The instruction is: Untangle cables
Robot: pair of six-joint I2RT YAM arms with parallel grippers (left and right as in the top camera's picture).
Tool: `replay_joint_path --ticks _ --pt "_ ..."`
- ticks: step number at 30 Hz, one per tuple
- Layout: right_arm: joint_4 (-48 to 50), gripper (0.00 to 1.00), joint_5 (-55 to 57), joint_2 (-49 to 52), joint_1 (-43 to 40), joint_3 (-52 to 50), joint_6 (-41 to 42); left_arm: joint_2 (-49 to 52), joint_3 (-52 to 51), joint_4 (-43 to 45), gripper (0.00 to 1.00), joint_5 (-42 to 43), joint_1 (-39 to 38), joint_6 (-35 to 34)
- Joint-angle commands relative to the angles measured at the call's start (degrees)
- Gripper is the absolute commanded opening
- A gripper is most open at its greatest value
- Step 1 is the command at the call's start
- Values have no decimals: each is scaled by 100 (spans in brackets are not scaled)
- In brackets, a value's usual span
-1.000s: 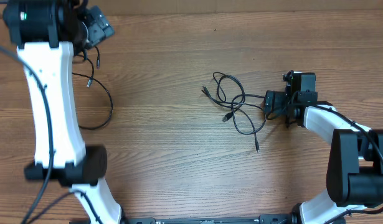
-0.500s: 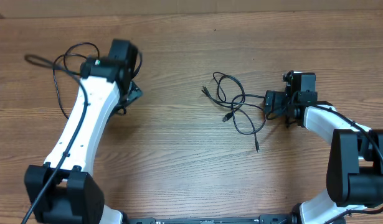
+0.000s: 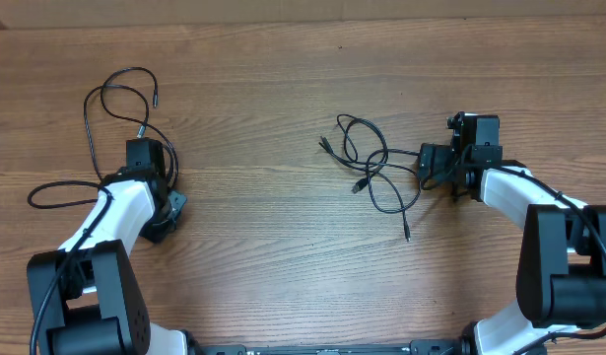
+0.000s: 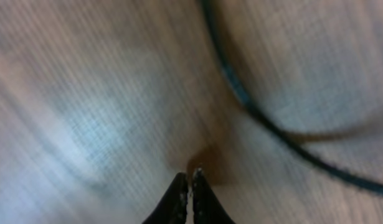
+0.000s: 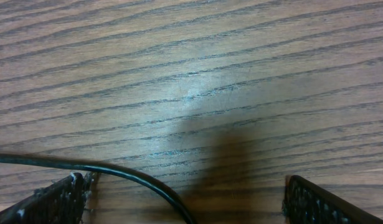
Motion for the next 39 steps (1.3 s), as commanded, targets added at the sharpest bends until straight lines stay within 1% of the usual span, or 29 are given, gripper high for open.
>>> replay_joint_path --ticks 1,4,5,6,7,11,13,14,17,18,21,22,24,26,27,28,29,30,31,32,33,34,35,36,39 --pt "-55 100 -221 184 15 -142 68 -50 -146 387 9 -271 44 -120" --pt "-55 100 -221 184 15 -142 68 114 -153 584 10 -570 42 -459" --pt "-57 100 -221 184 15 -142 68 188 -153 704 10 -573 44 -470" --pt "-55 100 -221 184 15 -142 68 372 -153 1029 14 -544 42 -463" --pt "-55 100 -223 184 15 -142 68 546 -153 1270 15 -522 42 -463" --pt "-55 100 -221 184 15 -142 68 1467 -31 2194 9 -348 63 -468" --pt "-55 100 -221 184 15 -142 68 1753 192 2406 8 -378 125 -463" --pt "-55 100 -221 184 15 -142 68 1917 476 2444 7 -402 214 -417" --pt "-55 100 -221 184 15 -142 68 2175 1322 2343 6 -245 507 -94" --pt "-55 100 -221 184 15 -142 66 2249 1851 2098 6 -107 662 68" --pt "-55 100 -221 184 15 -142 68 2273 2710 1550 6 -90 874 177" --pt "-55 100 -223 184 15 -142 68 2273 3195 1281 7 -42 964 398" --pt "-55 100 -221 184 15 -142 68 2273 3829 802 10 107 1025 723" --pt "-57 100 -221 184 15 -142 68 2271 4704 -118 17 402 1038 1283" --pt "-55 100 -223 184 15 -142 68 2271 5053 -542 26 505 1038 1390" --pt "-55 100 -221 184 15 -142 68 2271 5462 -997 40 686 1036 1436" --pt "-55 100 -223 184 15 -142 68 2271 5923 -1486 58 1051 1038 1650" --pt "-55 100 -221 184 15 -142 68 2271 6133 -1700 66 1250 1038 1781" --pt "-55 100 -221 184 15 -142 68 2271 6614 -2210 81 1727 1038 2085" --pt "-55 100 -221 184 15 -142 68 2271 7031 -2710 90 2129 1032 2326" --pt "-55 100 -221 184 15 -142 68 2271 7307 -3101 94 2400 999 2409" --pt "-55 100 -221 184 15 -142 68 2271 7554 -3565 95 2780 920 2406" --pt "-55 100 -221 184 15 -142 68 2269 7643 -3842 96 3136 831 2404" --pt "-55 100 -221 184 15 -142 68 2271 7654 -4068 96 3488 713 2402" --pt "-55 100 -221 184 15 -142 68 2271 7501 -4382 93 3998 240 2253"
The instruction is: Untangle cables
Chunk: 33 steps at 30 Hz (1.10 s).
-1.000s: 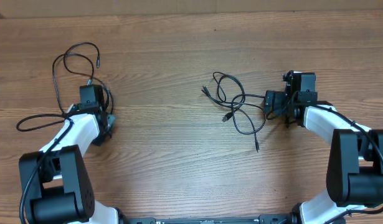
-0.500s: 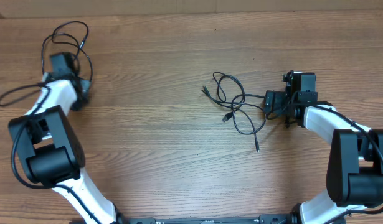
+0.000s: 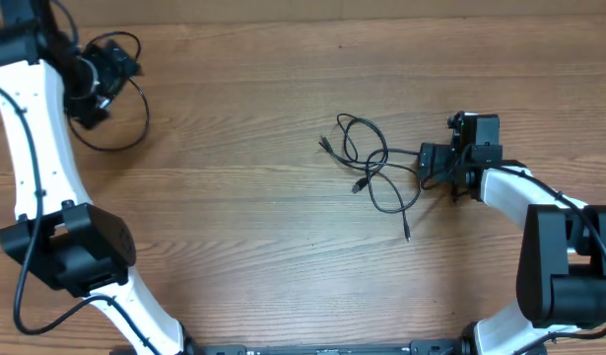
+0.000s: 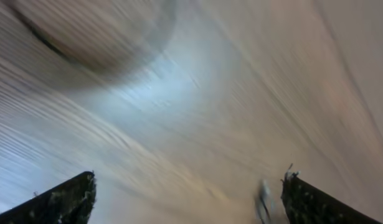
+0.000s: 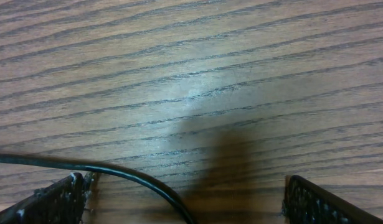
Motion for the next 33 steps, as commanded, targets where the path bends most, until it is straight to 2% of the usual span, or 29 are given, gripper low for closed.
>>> replay_joint_path --ticks 1,6,12,16,22,27,33 --pt "-63 100 -210 184 15 -140 68 4 -127 -195 93 1209 -702 107" --pt "-63 100 -210 184 15 -140 68 4 -485 184 88 1150 -1709 -247" --pt "-63 100 -210 184 15 -140 68 11 -1552 1659 83 415 -3080 -1416" --pt "-63 100 -210 184 15 -140 68 20 -2339 2743 80 376 -3735 -1958" --pt "-63 100 -210 184 15 -140 68 28 -3051 3152 77 -415 -4251 -2647" --pt "-63 100 -210 184 15 -140 68 33 -3552 3571 69 -516 -4415 -2813" --pt "-63 100 -210 184 15 -140 68 195 -4072 4391 69 -686 -4459 -3112"
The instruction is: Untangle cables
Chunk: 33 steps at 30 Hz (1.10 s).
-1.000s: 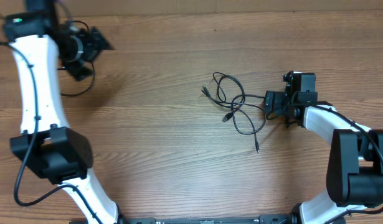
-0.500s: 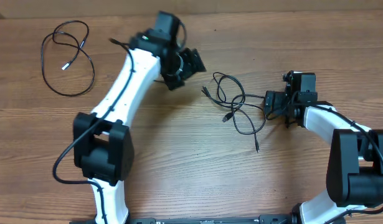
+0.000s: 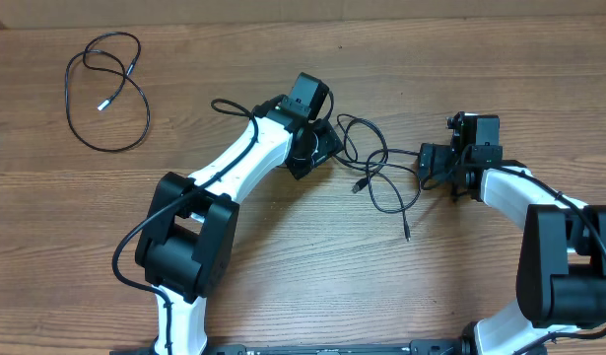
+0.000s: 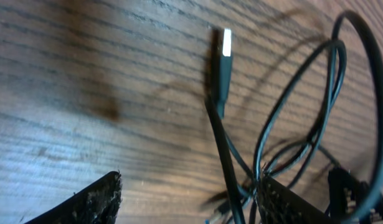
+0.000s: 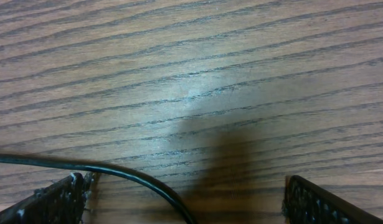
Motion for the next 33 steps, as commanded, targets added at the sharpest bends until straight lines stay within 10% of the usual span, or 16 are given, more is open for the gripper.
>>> replay_joint_path --ticks 1,5,6,18,33 --pt "-66 100 -210 184 15 -140 70 205 -168 260 65 -179 -28 -229" --pt "-66 100 -208 184 15 -140 68 389 -170 363 6 -173 -39 -227" --pt "-66 100 -208 184 15 -140 70 407 -173 361 4 -170 -39 -227" --pt "-66 100 -208 184 15 -140 70 402 -170 337 4 -175 -37 -181" --pt "-66 100 -208 184 15 -140 70 -1523 74 -999 4 -457 487 2273"
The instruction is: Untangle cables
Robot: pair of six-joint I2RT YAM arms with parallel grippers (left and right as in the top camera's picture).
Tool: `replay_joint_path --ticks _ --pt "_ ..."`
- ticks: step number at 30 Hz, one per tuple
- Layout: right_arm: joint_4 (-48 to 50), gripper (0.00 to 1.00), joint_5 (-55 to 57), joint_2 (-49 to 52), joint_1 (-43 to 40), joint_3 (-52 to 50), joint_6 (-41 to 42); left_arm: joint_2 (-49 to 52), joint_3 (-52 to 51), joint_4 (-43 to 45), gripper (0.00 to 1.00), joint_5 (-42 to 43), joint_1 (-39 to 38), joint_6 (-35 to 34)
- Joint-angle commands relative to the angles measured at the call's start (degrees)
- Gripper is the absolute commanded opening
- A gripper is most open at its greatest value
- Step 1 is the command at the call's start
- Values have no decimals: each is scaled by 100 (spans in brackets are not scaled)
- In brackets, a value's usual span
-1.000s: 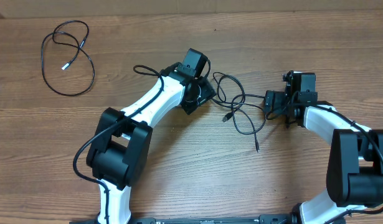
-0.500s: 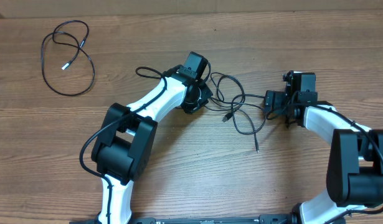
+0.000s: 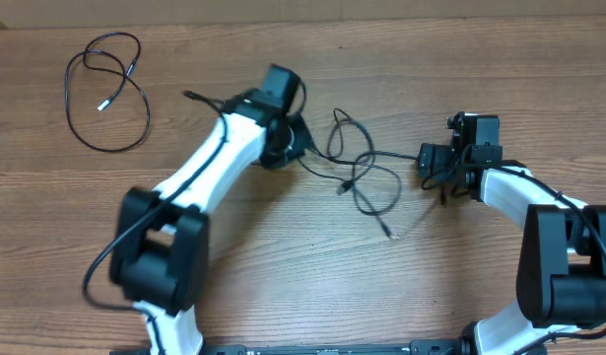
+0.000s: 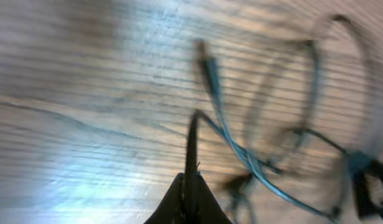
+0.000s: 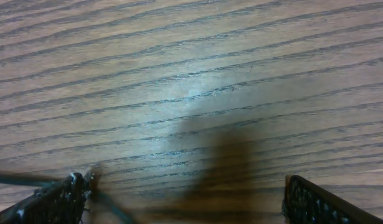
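Note:
A tangle of thin black cables (image 3: 348, 185) lies mid-table, one strand running right to my right gripper (image 3: 433, 163). My left gripper (image 3: 289, 144) sits at the tangle's left edge. In the left wrist view it (image 4: 191, 182) is shut on a black cable (image 4: 192, 140) that rises from its tips, with blurred loops (image 4: 253, 163) beyond. My right gripper (image 5: 188, 199) is open wide over bare wood, with a blurred strand by its left finger (image 5: 60, 198).
A separate single black cable (image 3: 109, 149) lies looped at the far left corner of the wooden table (image 3: 234, 266). My right arm (image 3: 539, 212) rests along the right side.
My left gripper, open over the tangle by a USB plug, is now shut on a cable and sits a little further left. The tangle has shifted left and changed shape. The right gripper stays open.
My left gripper was shut beside a cable loop at the table's left. Then it was open at the far left corner with that cable. Then that cable lay alone there and the gripper hung open at the tangle. Now it grips a strand.

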Motion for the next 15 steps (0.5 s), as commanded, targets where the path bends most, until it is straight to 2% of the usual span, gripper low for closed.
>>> replay_joint_path --ticks 1,13,15 --pt "-63 100 -210 184 15 -140 70 -850 136 -328 4 -367 -31 691" --pt "-61 100 -219 184 15 -140 72 -2892 136 -1340 4 -1403 -31 691" --pt "-249 100 -756 184 17 -140 131 -3139 136 -1416 4 -1580 -31 693"
